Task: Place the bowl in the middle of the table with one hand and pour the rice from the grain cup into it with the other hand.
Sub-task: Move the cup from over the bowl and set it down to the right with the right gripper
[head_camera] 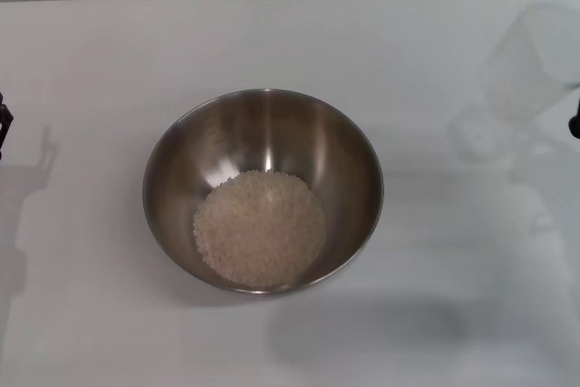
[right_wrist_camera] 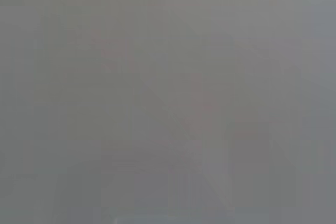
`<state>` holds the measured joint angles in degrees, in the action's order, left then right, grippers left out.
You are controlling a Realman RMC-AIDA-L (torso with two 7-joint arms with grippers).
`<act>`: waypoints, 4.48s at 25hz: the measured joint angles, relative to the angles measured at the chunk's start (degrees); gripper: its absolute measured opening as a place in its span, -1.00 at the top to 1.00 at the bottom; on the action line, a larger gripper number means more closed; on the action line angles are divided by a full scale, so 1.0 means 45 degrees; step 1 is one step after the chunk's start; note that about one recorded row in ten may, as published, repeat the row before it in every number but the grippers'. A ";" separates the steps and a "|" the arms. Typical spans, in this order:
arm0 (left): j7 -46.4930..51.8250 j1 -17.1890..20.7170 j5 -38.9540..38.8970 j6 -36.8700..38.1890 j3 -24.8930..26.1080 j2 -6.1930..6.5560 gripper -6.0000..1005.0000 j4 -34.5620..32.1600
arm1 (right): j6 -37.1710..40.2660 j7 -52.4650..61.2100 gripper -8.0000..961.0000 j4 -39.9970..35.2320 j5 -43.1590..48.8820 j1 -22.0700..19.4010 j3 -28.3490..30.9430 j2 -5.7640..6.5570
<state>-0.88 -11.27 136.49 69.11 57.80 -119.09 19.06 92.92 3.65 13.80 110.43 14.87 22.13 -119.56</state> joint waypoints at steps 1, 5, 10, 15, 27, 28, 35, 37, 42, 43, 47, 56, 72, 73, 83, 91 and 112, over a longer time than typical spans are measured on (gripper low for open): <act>0.0000 0.0010 -0.0001 0.0000 -0.0017 0.0000 -0.66 0.0021 | -0.0330 0.0031 0.94 -0.0193 -0.0116 0.0017 0.0052 0.0002; 0.0000 0.0028 0.0000 -0.0012 -0.0084 0.0000 -0.66 0.0045 | -0.1173 -0.0060 0.93 -0.0769 -0.0172 0.0179 0.0042 -0.0004; 0.0000 0.0036 -0.0001 -0.0024 -0.0128 0.0000 -0.66 0.0074 | -0.2269 -0.0038 0.93 -0.0916 -0.0183 0.0455 0.0123 0.0026; 0.0000 0.0044 0.0000 -0.0050 -0.0146 0.0000 -0.66 0.0186 | -0.3114 -0.0037 0.93 -0.0956 -0.0164 0.0810 0.0035 0.0024; 0.0000 -0.0002 0.0000 -0.0072 -0.0150 0.0000 -0.66 0.0199 | -0.4664 -0.0133 0.93 -0.0991 0.0008 0.1628 -0.0598 0.0005; 0.0000 -0.0028 -0.0001 -0.0078 -0.0150 0.0000 -0.66 0.0198 | -0.4825 -0.0137 0.93 -0.0996 0.0024 0.1686 -0.0659 0.0005; 0.0000 -0.0030 -0.0001 -0.0087 -0.0150 0.0000 -0.66 0.0197 | -0.4937 -0.0149 0.92 -0.1138 0.0027 0.1696 -0.0674 0.0016; 0.0000 -0.0026 0.0000 -0.0087 -0.0150 0.0000 -0.66 0.0197 | -0.5037 -0.0152 0.92 -0.1191 0.0032 0.1696 -0.0691 0.0019; 0.0000 -0.0027 -0.0001 -0.0087 -0.0170 0.0000 -0.66 0.0198 | -0.5285 -0.0164 0.92 -0.1212 0.0032 0.1696 -0.0696 0.0026; 0.0000 -0.0035 -0.0001 -0.0088 -0.0242 0.0000 -0.66 0.0197 | -0.5317 -0.0171 0.92 -0.1213 0.0031 0.1698 -0.0699 0.0026; 0.0001 -0.0051 0.0000 -0.0087 -0.0317 0.0000 -0.66 0.0198 | -0.5626 -0.0193 0.92 -0.1215 0.0032 0.1783 -0.0703 0.0027; 0.0000 -0.0056 0.0000 -0.0085 -0.0413 0.0000 -0.66 0.0238 | -0.5934 -0.0206 0.92 -0.1252 0.0060 0.1876 -0.1147 0.0015; 0.0000 -0.0073 0.0000 -0.0083 -0.0448 0.0000 -0.66 0.0338 | -0.6510 -0.1552 0.91 -0.0864 0.0081 0.2682 -0.1831 -0.0008; 0.0000 -0.0072 0.0000 -0.0083 -0.0447 0.0000 -0.66 0.0347 | -0.6553 -0.1554 0.91 -0.0811 0.0090 0.2715 -0.1877 -0.0006; 0.0000 -0.0144 0.0000 -0.0090 -0.0459 0.0000 -0.66 0.0358 | -0.6814 -0.1562 0.91 -0.0747 0.0592 0.2832 -0.1910 0.0007; 0.0000 -0.0150 0.0000 -0.0102 -0.0462 0.0000 -0.66 0.0354 | -0.7158 -0.1552 0.91 -0.0627 0.0613 0.2901 -0.1909 -0.0004; 0.0000 -0.0193 0.0000 -0.0103 -0.0502 0.0000 -0.66 0.0354 | -0.5662 -0.1583 0.14 -0.0225 0.0620 0.1602 -0.2048 0.0026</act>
<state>-0.87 -12.14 136.49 68.64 55.54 -119.09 20.65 67.44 -3.48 12.79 113.22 22.08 12.91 -119.44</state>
